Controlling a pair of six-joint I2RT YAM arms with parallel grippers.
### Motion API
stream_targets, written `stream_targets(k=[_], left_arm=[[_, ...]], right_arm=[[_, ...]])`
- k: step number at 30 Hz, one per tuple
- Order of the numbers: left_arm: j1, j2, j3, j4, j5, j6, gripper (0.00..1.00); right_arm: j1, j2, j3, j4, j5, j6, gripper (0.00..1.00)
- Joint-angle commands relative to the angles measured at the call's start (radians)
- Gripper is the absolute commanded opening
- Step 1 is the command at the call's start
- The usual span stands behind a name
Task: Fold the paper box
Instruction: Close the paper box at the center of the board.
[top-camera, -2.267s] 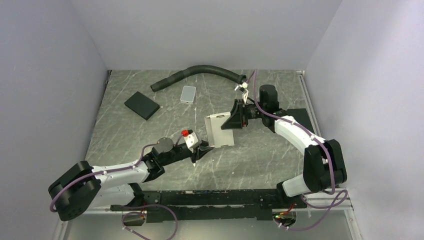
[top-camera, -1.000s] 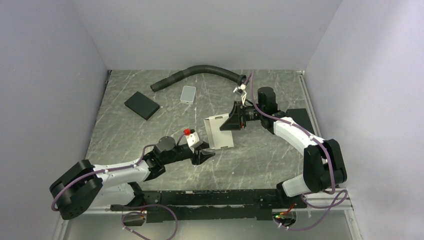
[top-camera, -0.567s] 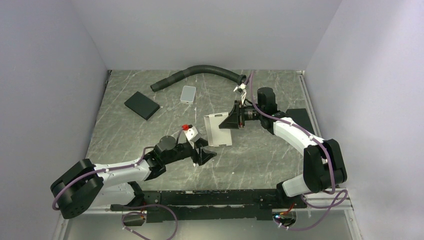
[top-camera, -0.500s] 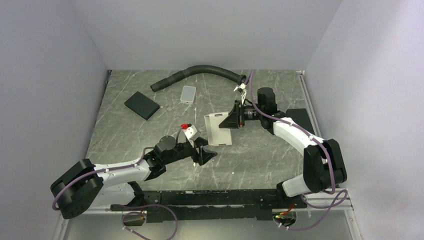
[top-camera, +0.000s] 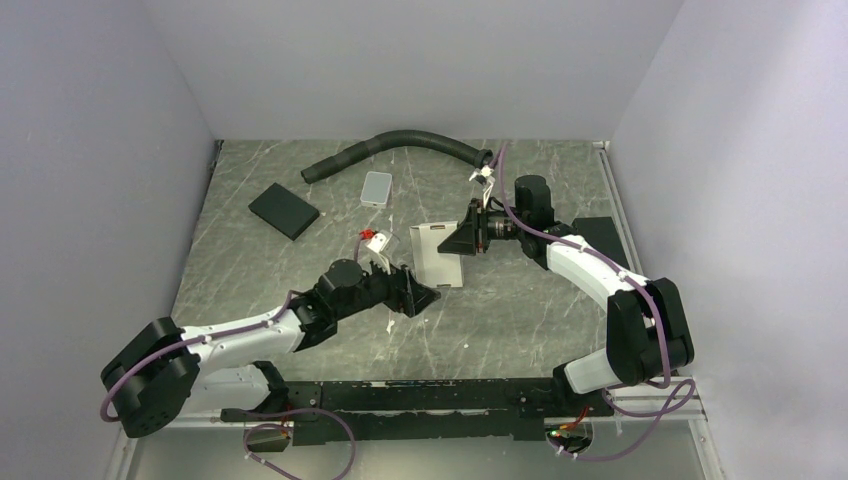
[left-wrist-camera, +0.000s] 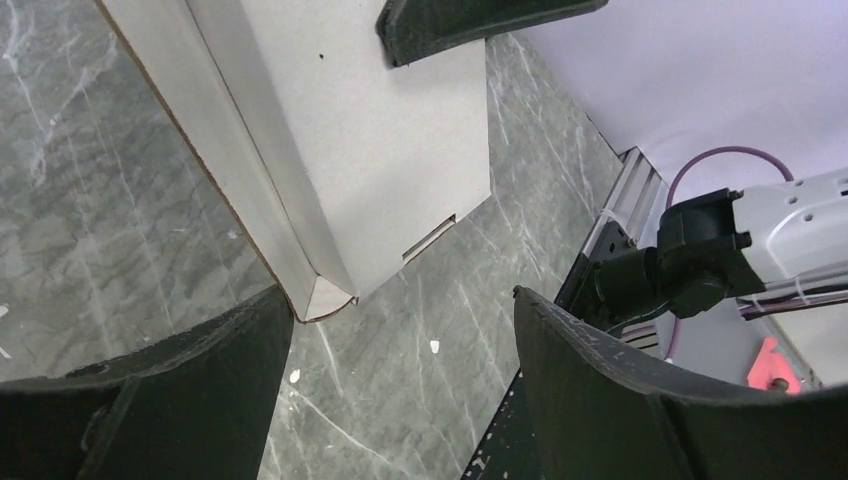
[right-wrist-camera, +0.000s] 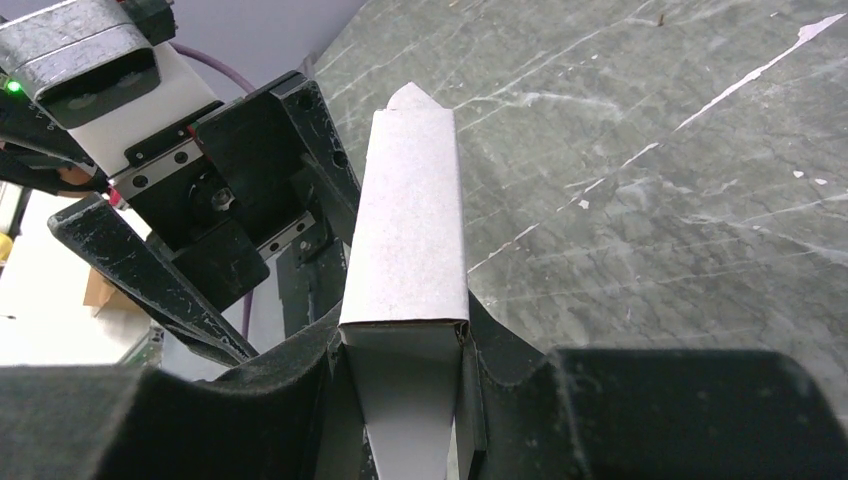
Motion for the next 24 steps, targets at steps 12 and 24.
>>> stream_targets(k=[12,24], left_arm=[[-0.002,0.027,0.086,0.111,0.102,-0.143,0.74],[0.040,0.099,0.071,0.269,0.177,-0.329,0.63]], right_arm=[[-0.004,0.002,-0.010,0.045,0.118,-0.021,0.00],[-0.006,0.010,-0.035,0.100,0.120,0.033,0.00]])
